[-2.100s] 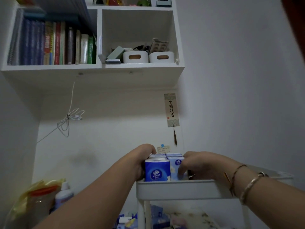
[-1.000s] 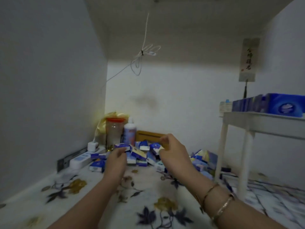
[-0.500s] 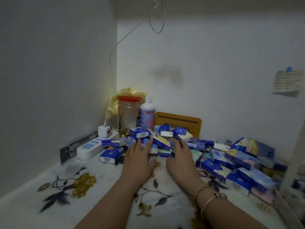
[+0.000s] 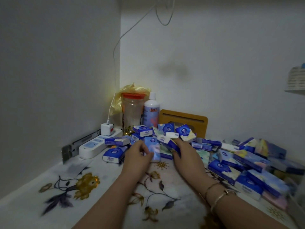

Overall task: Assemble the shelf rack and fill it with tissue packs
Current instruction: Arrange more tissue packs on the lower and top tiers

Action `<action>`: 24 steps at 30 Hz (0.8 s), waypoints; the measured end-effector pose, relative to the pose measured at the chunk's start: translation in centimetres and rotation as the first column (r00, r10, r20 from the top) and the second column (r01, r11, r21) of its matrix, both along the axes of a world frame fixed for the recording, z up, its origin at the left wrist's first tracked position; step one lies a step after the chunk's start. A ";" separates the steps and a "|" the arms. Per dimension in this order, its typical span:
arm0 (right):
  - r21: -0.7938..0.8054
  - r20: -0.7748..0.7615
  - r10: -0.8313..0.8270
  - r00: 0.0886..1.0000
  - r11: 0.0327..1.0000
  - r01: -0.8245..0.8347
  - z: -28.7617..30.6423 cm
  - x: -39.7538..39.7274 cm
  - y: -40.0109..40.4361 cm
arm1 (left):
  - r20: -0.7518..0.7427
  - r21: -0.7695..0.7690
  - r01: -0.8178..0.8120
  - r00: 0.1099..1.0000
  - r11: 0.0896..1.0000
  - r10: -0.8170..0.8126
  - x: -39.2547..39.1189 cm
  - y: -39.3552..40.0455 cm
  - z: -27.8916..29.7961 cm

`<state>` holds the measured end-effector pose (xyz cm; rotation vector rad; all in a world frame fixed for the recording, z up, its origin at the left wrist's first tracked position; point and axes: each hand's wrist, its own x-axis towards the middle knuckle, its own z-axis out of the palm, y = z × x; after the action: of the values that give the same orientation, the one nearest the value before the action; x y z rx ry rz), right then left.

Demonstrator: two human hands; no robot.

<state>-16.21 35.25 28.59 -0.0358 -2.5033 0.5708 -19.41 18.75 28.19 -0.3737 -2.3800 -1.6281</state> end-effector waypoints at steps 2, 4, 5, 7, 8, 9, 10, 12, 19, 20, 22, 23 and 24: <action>-0.065 -0.024 0.034 0.999 0.997 -0.036 0.3 1.3 -0.2 | 0.018 0.017 0.020 1.000 1.000 -0.020 0.6 -0.1 0.5; -0.074 -0.057 -0.001 0.998 0.997 -0.003 0.6 2.4 -0.8 | 0.070 0.081 0.083 0.994 0.993 -0.089 1.3 0.3 0.8; -0.019 -0.078 -0.050 0.996 0.999 0.048 0.7 2.9 -1.3 | 0.110 0.143 0.104 0.987 0.984 -0.120 1.8 0.4 1.0; 0.135 -0.094 -0.137 0.986 0.980 0.149 1.0 3.8 -2.2 | 0.196 0.267 0.108 0.967 0.958 -0.163 2.7 0.9 1.3; 0.188 -0.083 -0.160 0.984 0.967 0.173 1.1 4.1 -2.6 | 0.245 0.354 0.093 0.951 0.930 -0.189 2.8 1.0 1.5; 0.220 -0.062 -0.171 0.983 0.959 0.181 1.2 4.4 -3.0 | 0.293 0.471 0.065 0.929 0.880 -0.225 3.2 1.2 1.9; 0.240 -0.042 -0.170 0.985 0.955 0.175 1.2 4.6 -3.3 | 0.321 0.594 0.026 0.909 0.804 -0.266 3.4 1.4 2.2; 0.248 -0.014 -0.108 0.994 0.963 0.108 0.9 4.9 -4.1 | 0.327 0.752 -0.070 0.902 0.655 -0.280 3.4 1.4 2.6; 0.174 0.019 -0.041 0.999 0.984 0.037 0.7 4.8 -1.9 | 0.330 0.574 -0.026 0.922 0.819 -0.202 3.1 0.0 2.0; 0.156 0.037 -0.039 0.999 0.987 0.033 0.7 4.5 -1.3 | 0.304 0.509 0.005 0.934 0.861 -0.185 3.3 0.2 1.9; 0.144 0.079 -0.012 0.997 0.990 0.001 0.7 4.0 -0.5 | 0.221 0.362 0.075 0.961 0.929 -0.164 3.8 0.8 1.9; 0.154 0.094 0.000 0.996 0.988 -0.014 0.6 3.7 -0.2 | 0.192 0.282 0.098 0.969 0.954 -0.157 3.9 1.1 1.9; 0.169 0.109 0.008 0.994 0.985 -0.027 0.5 3.4 -0.1 | 0.167 0.229 0.124 0.972 0.965 -0.165 3.8 1.3 1.6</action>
<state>-12.80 35.11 29.12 0.0209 -2.6510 0.3679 -15.58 20.05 29.83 -0.3777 -2.3154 -2.0502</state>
